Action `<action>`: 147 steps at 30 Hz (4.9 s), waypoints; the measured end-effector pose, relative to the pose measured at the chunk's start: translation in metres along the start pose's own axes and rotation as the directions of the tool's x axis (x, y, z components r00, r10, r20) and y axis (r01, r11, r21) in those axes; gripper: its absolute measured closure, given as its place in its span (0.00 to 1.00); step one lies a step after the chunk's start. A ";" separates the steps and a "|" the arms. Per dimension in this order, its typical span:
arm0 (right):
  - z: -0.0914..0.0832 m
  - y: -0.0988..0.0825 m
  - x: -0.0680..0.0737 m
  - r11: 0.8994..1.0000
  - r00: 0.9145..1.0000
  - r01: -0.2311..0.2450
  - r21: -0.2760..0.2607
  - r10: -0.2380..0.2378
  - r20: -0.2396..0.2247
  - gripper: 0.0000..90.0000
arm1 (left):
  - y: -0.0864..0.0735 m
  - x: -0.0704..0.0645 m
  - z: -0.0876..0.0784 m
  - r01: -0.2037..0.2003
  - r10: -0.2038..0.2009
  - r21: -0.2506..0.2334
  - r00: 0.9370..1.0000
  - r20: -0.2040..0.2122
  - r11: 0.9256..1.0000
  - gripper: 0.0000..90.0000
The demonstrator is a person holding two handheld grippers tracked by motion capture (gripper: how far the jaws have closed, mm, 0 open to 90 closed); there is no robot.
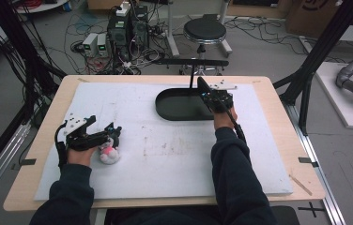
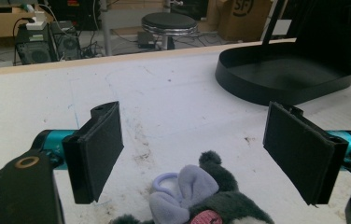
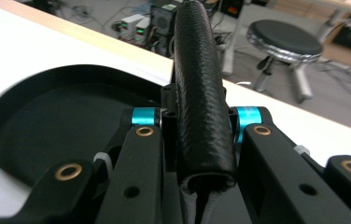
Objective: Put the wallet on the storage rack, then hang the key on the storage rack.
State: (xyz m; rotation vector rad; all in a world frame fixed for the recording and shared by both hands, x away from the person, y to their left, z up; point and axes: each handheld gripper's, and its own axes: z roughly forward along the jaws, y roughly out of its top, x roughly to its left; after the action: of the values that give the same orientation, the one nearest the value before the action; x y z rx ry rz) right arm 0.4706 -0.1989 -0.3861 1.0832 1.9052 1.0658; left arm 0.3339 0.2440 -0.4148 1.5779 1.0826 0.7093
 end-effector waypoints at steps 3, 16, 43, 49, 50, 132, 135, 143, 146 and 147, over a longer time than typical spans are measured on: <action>0.011 -0.006 0.001 1.000 0.999 0.003 0.014 -0.004 0.038 0.87 | 0.000 0.000 0.000 0.001 -0.001 0.000 1.000 0.000 1.000 0.22; 0.026 -0.016 0.015 0.999 0.999 -0.039 0.034 0.037 0.037 0.66 | 0.000 0.001 -0.001 -0.003 0.003 0.003 1.000 -0.001 1.000 0.22; 0.022 -0.010 0.021 0.998 0.991 -0.063 -0.004 0.062 -0.123 0.50 | -0.001 0.001 0.000 -0.004 0.004 0.010 1.000 -0.001 1.000 0.22; 0.002 0.000 0.012 0.999 0.993 -0.027 -0.027 0.024 -0.118 0.50 | -0.001 0.001 0.000 0.001 -0.001 0.008 1.000 -0.002 1.000 0.22; -0.003 0.000 0.009 0.999 0.993 -0.019 -0.027 0.016 -0.120 0.50 | -0.001 0.001 0.000 -0.003 0.003 0.010 1.000 -0.001 1.000 0.22; -0.123 -0.096 -0.066 0.996 0.995 0.006 0.093 0.003 -0.096 0.24 | -0.013 -0.024 0.002 0.104 -0.079 0.352 0.993 -0.086 0.930 0.22; -0.123 -0.096 -0.068 0.996 0.996 0.005 0.089 0.004 -0.092 0.24 | -0.019 -0.028 0.008 0.092 -0.059 0.400 0.994 -0.094 0.912 0.19; -0.121 -0.096 -0.065 0.996 0.995 0.012 0.093 -0.003 -0.095 0.24 | -0.017 -0.013 0.013 -0.093 0.075 0.369 0.995 0.063 0.925 0.37; -0.122 -0.096 -0.065 0.996 0.995 0.016 0.092 -0.007 -0.099 0.24 | -0.018 -0.016 0.017 -0.163 0.139 0.345 0.986 0.094 0.924 0.37; -0.122 -0.096 -0.065 0.996 0.995 0.017 0.091 -0.008 -0.099 0.24 | -0.018 -0.017 0.018 -0.161 0.141 0.345 0.987 0.082 0.925 0.37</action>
State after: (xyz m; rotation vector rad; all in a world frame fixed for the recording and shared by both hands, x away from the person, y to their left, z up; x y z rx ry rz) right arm 0.3623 -0.3252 -0.4090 1.0860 2.0544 1.0513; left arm 0.3372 0.2214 -0.4354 1.9924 1.0973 0.5907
